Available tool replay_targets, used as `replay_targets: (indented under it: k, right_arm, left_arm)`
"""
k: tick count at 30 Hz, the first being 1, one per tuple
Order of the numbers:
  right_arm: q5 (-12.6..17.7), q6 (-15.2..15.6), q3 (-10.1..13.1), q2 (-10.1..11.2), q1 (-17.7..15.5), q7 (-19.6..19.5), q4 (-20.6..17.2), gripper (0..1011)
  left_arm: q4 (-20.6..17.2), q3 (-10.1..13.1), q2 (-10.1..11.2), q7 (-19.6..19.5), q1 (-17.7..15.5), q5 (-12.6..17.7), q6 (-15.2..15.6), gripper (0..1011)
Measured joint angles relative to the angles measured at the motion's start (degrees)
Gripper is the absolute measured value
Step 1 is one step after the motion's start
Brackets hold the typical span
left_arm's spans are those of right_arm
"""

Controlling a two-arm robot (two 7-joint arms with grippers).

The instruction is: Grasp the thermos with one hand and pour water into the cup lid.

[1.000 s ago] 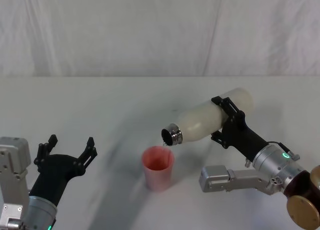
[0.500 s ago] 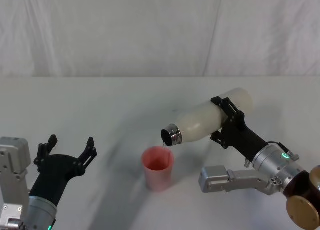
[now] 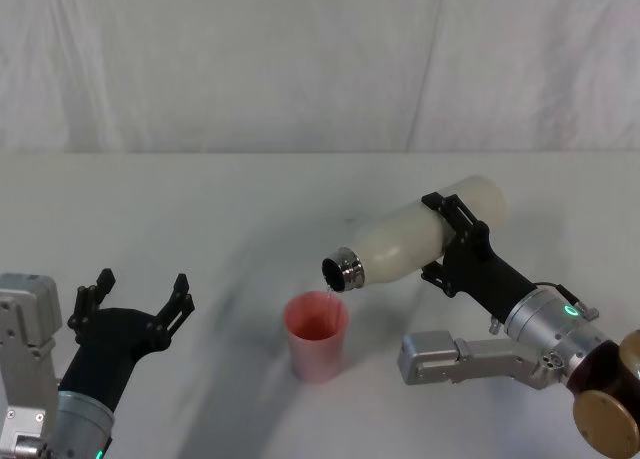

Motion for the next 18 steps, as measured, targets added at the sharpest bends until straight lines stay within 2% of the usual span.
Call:
replay_targets:
  k: [18]
  right_arm:
    - [0.2,-0.2,0.0,0.2,0.0,0.4,0.0,953]
  left_arm:
    - [0.0,0.0,0.0,0.0,0.0,0.0,0.0,1001]
